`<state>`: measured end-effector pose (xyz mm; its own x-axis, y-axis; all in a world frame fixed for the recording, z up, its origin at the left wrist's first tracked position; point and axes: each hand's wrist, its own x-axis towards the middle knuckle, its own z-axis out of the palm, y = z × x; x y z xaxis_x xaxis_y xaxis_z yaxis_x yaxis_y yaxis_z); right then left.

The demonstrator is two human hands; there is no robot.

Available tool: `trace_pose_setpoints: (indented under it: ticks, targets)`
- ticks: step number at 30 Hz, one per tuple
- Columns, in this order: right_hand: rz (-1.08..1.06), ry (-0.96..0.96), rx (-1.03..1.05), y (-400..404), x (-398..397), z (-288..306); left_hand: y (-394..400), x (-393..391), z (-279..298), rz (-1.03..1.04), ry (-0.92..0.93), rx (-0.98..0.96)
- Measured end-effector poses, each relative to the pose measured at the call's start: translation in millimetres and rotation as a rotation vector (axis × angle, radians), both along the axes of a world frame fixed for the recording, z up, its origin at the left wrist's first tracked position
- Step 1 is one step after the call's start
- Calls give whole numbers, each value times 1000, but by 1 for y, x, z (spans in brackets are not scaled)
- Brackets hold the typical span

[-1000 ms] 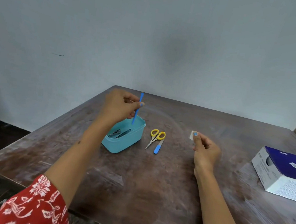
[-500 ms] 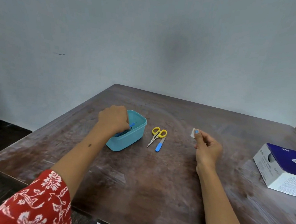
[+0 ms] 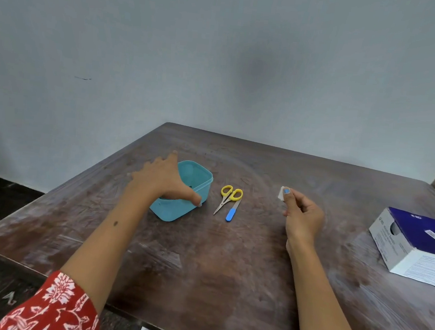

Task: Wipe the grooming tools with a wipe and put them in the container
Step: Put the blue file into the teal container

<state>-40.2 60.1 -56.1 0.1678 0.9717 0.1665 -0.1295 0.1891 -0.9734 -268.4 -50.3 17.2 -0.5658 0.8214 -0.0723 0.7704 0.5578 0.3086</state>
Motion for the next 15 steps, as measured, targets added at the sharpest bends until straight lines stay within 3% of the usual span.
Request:
trace_pose_setpoints:
  ticks: [7,15]
  targets:
    - [4,-17,-8,0,0,1,5,12,-8,100,-10,128]
    - [17,-6,-1,-1,1,2,15,27,-12,172,41,140]
